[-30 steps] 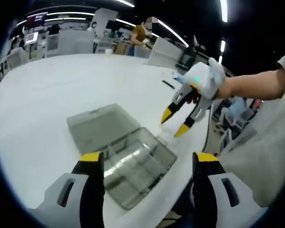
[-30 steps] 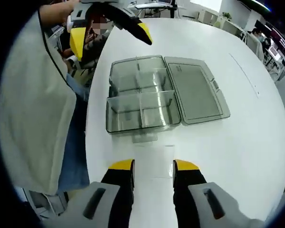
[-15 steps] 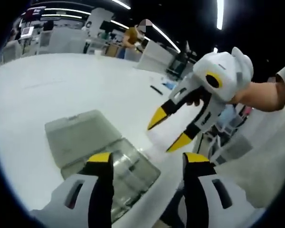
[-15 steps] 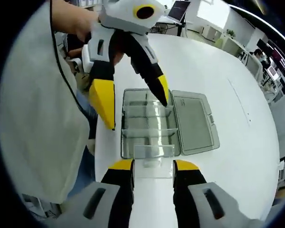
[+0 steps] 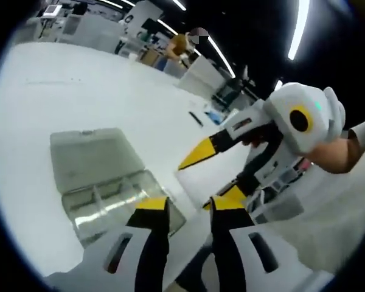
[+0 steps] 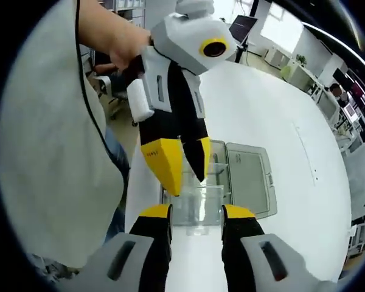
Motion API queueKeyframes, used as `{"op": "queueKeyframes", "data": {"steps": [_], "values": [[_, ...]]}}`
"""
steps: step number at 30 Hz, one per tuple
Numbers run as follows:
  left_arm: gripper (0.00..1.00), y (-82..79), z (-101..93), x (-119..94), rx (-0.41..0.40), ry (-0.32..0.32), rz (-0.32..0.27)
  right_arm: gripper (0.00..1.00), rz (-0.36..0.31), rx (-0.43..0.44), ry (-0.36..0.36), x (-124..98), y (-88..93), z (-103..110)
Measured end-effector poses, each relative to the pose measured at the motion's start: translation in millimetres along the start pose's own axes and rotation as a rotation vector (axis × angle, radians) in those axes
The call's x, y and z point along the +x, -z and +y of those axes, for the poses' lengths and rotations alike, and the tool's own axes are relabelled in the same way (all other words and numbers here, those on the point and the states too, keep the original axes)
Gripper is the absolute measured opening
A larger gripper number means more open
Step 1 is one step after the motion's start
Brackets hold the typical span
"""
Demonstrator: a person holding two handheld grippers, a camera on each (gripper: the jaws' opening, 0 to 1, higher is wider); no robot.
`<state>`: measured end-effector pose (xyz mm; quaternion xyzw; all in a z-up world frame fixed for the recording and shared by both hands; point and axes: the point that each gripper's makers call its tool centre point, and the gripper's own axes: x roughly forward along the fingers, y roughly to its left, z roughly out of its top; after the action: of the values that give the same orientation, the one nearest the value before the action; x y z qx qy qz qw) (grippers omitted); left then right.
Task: Insert the divider into the dual guide fixture by aligning both edges with the guide slots and pushing it downward to the bottom, including one-sided entry, uneven engagement, binding, and posture correction.
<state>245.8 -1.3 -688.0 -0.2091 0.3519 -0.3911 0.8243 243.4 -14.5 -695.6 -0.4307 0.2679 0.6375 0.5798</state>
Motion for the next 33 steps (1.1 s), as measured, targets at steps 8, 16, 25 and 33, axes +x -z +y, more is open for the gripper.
{"op": "queueKeyframes", "data": {"steps": [8, 16, 25, 33], "values": [[0.11, 4.7, 2.8, -2, -0.059, 0.002, 0.002, 0.27, -0.016, -0.026, 0.01, 0, -9.0, -1], [0.07, 5.4, 4.2, -3, -0.156, 0.009, 0.005, 0.27, -0.017, -0.053, 0.023, 2, -13.3, -1], [0.01, 4.8, 1.8, -3, -0.253, 0.022, 0.009, 0.27, -0.006, -0.094, 0.04, 2, -17.1, 1], [0.0, 7.5, -1.6, -4, -0.271, 0.023, 0.014, 0.27, -0.004, -0.101, 0.044, 2, -17.9, 4]]}}
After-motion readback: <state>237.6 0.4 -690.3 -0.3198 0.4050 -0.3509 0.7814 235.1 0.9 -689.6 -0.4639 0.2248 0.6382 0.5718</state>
